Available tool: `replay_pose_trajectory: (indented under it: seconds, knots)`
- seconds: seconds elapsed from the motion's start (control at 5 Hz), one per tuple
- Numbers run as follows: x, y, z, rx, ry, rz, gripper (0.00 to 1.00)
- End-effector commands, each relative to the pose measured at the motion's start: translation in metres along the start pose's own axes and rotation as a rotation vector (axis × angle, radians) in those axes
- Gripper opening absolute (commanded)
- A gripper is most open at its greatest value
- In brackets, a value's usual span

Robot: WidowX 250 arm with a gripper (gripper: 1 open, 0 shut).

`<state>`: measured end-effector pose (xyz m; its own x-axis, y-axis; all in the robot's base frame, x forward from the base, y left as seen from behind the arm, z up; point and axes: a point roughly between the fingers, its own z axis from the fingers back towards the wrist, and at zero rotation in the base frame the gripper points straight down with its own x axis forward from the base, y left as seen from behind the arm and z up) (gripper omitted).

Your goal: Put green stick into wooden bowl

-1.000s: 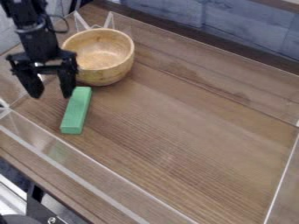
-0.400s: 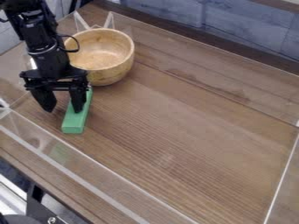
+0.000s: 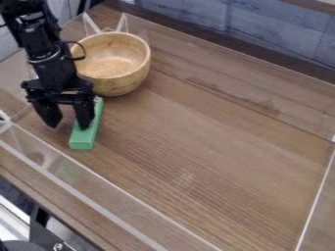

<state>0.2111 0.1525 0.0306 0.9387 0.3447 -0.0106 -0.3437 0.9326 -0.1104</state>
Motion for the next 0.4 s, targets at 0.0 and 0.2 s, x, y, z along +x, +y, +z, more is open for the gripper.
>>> replay_pose_trajectory:
  seconds: [0.0,0.2]
  knots:
    - [0.016,-0.001,0.010,0.013,-0.060,-0.067,1.00]
    - [0.026,-0.005,0.004,0.012,-0.065,-0.116,1.00]
